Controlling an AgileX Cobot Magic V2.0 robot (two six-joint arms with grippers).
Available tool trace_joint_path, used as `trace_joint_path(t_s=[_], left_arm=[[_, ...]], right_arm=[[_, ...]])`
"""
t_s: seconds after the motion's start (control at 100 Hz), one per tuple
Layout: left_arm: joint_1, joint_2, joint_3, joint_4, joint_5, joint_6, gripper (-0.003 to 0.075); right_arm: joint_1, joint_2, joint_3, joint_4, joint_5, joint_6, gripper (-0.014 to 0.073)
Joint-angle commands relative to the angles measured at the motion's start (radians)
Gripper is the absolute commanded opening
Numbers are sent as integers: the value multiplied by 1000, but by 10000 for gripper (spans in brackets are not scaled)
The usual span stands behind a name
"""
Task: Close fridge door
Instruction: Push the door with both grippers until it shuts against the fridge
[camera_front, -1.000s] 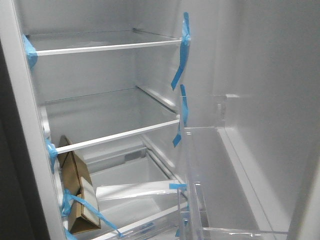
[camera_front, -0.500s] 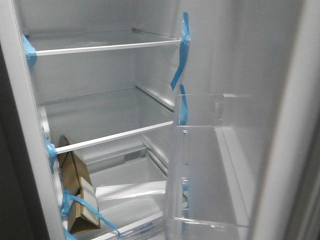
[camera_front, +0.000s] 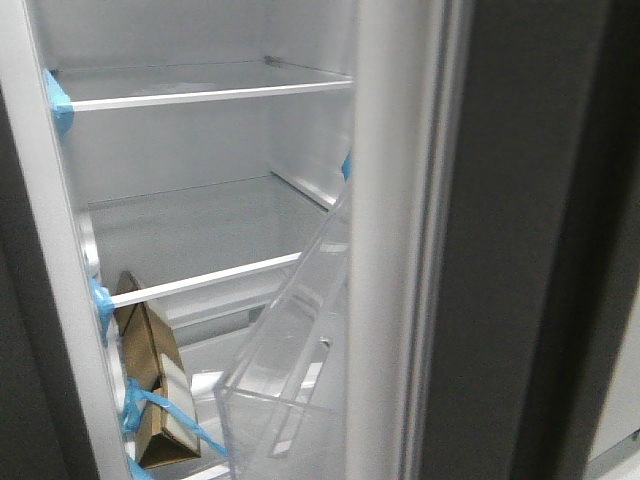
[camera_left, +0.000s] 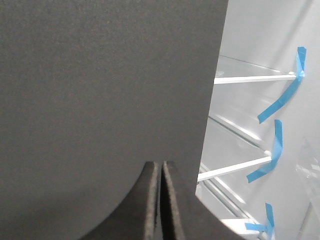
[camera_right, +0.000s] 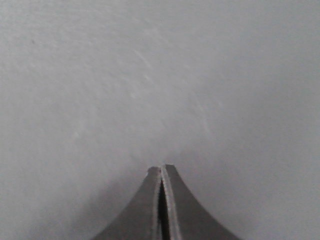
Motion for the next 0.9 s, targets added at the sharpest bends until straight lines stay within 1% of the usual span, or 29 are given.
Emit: trace_joint_path(t_s=[0.0, 0.1, 0.29, 0.38, 0.49, 0.63, 0.75, 0.89], left_arm=[[-2, -23, 40, -6, -83, -2, -20], [-2, -23, 40, -6, -83, -2, -20], [-2, -23, 40, -6, -83, -2, -20], [-2, -23, 40, -6, -83, -2, -20], [-2, -23, 40, -6, -83, -2, -20], [-2, -23, 40, -6, -83, -2, -20], [-2, -23, 40, -6, -83, -2, -20], [-2, -23, 40, -6, -83, -2, -20]], right_arm=[[33, 67, -83, 20, -23, -55, -71], [75, 136, -156, 18, -23, -89, -71], [157, 267, -276, -59, -58, -89, -71], [217, 325, -334, -131, -103, -89, -71], [302, 396, -394, -244, -199, -89, -71], [384, 483, -461, -370, -303, -89, -71], [431, 558, -510, -450, -356, -89, -71], [459, 648, -565, -522, -397, -89, -71]])
